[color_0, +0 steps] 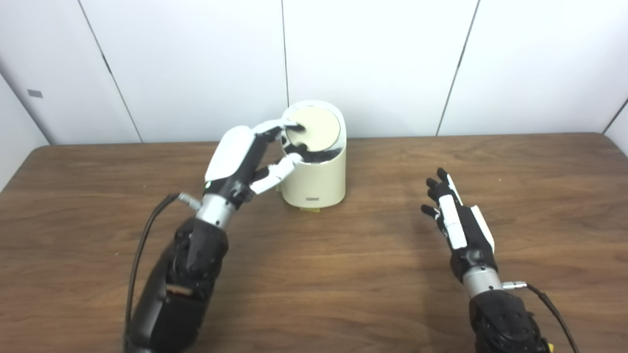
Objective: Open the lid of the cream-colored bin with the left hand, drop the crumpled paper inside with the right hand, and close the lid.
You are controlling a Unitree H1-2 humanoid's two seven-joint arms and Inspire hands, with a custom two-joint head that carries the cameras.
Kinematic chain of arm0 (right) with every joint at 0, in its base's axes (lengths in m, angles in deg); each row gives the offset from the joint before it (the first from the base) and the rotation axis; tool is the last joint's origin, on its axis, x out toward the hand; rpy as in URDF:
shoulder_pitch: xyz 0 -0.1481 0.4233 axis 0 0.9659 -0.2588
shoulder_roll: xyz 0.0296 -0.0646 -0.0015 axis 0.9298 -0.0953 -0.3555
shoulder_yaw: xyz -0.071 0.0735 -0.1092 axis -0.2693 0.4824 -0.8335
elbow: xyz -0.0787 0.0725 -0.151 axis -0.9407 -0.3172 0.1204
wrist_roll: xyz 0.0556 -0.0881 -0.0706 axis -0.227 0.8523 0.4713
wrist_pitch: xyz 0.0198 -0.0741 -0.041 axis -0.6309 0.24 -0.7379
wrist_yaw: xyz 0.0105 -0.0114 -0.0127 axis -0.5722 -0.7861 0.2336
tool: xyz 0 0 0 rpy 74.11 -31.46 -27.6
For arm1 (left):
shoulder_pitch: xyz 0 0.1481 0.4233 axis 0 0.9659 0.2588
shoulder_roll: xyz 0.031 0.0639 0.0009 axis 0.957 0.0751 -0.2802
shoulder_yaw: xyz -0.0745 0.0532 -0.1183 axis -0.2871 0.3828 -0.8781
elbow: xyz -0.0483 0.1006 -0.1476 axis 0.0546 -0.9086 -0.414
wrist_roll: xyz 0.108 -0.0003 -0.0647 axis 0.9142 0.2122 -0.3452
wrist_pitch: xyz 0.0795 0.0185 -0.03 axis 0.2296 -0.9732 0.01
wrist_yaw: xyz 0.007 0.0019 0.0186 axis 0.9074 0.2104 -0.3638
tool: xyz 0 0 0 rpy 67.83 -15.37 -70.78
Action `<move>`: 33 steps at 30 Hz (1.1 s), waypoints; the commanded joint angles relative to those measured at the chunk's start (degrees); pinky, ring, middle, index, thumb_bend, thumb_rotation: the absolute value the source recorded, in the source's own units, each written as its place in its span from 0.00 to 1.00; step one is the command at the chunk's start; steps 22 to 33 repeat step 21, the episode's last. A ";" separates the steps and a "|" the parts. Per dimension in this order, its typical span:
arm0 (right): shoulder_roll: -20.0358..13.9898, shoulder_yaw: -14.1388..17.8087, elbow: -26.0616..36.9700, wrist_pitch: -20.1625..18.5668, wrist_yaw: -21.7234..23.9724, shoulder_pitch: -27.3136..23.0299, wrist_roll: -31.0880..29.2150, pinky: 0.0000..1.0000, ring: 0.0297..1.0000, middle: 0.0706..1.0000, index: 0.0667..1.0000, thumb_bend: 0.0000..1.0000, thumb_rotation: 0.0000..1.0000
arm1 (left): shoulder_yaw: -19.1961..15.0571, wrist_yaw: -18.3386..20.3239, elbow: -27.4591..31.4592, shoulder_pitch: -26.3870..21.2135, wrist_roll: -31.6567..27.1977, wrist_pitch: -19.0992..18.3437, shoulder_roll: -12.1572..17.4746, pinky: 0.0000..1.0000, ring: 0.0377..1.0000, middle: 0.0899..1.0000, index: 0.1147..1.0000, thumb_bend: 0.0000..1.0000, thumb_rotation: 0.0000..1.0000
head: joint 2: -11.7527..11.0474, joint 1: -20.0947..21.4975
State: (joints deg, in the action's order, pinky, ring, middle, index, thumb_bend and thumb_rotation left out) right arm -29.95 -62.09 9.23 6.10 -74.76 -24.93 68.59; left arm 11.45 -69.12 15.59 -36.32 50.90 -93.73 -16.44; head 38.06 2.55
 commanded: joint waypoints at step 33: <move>-0.10 1.11 2.63 3.46 2.80 1.38 -7.55 0.98 1.00 0.99 1.00 0.60 1.00 | -11.16 -4.05 9.63 20.96 -21.09 -5.63 -6.49 0.96 0.93 0.91 0.96 0.39 0.86 | 0.59 -2.26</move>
